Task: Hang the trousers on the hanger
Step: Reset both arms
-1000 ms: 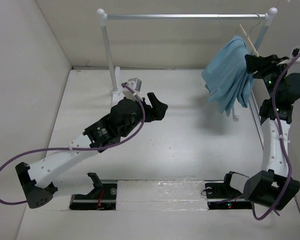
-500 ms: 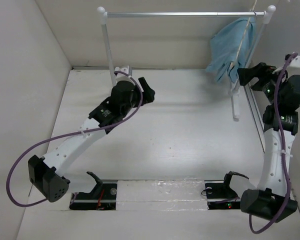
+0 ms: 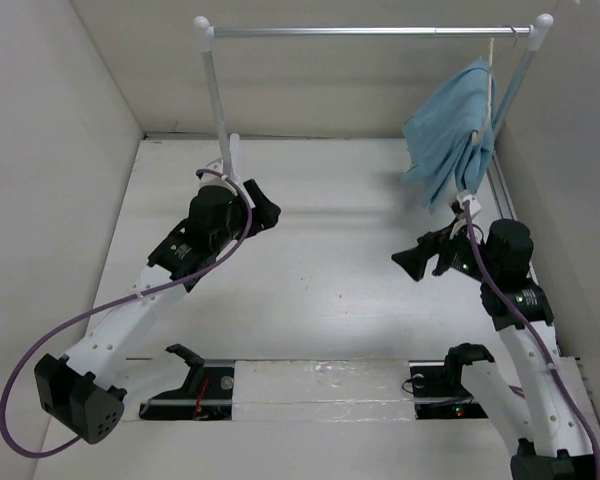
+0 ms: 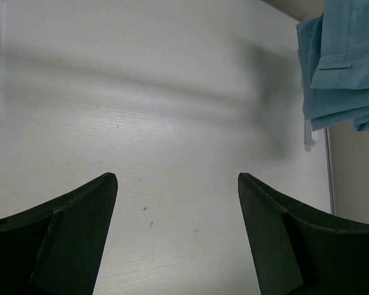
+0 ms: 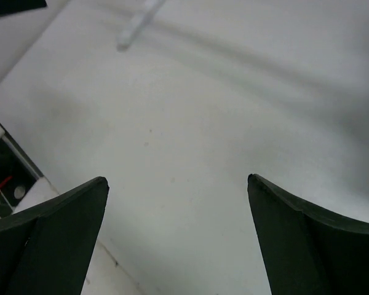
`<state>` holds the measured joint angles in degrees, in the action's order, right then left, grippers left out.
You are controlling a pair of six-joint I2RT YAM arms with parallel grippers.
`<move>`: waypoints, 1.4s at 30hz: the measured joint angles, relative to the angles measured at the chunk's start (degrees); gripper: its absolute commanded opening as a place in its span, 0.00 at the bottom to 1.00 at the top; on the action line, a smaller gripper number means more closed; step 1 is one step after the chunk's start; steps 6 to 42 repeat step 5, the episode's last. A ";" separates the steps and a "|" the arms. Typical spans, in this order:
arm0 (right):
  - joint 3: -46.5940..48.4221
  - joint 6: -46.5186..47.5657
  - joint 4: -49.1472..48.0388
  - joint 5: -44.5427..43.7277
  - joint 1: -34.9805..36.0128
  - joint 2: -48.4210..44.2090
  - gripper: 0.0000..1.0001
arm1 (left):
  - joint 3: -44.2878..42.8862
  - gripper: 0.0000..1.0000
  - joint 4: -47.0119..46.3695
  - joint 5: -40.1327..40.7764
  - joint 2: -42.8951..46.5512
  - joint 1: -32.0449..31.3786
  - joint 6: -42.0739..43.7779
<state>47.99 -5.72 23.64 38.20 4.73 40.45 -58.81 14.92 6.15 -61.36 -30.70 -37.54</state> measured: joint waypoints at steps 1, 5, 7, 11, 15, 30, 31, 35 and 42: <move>-2.71 0.24 1.38 -0.28 0.26 -1.86 1.00 | 1.68 0.74 -0.20 -0.46 1.29 0.00 -0.39; -7.87 0.44 5.60 -1.31 0.33 -5.07 1.00 | 6.75 0.75 -0.48 -2.43 4.11 0.02 -1.81; -7.87 0.44 5.60 -1.31 0.33 -5.07 1.00 | 6.75 0.75 -0.48 -2.43 4.11 0.02 -1.81; -7.87 0.44 5.60 -1.31 0.33 -5.07 1.00 | 6.75 0.75 -0.48 -2.43 4.11 0.02 -1.81; -7.87 0.44 5.60 -1.31 0.33 -5.07 1.00 | 6.75 0.75 -0.48 -2.43 4.11 0.02 -1.81; -7.87 0.44 5.60 -1.31 0.33 -5.07 1.00 | 6.75 0.75 -0.48 -2.43 4.11 0.02 -1.81; -7.87 0.44 5.60 -1.31 0.33 -5.07 1.00 | 6.75 0.75 -0.48 -2.43 4.11 0.02 -1.81; -7.87 0.44 5.60 -1.31 0.33 -5.07 1.00 | 6.75 0.75 -0.48 -2.43 4.11 0.02 -1.81; -7.87 0.44 5.60 -1.31 0.33 -5.07 1.00 | 6.75 0.75 -0.48 -2.43 4.11 0.02 -1.81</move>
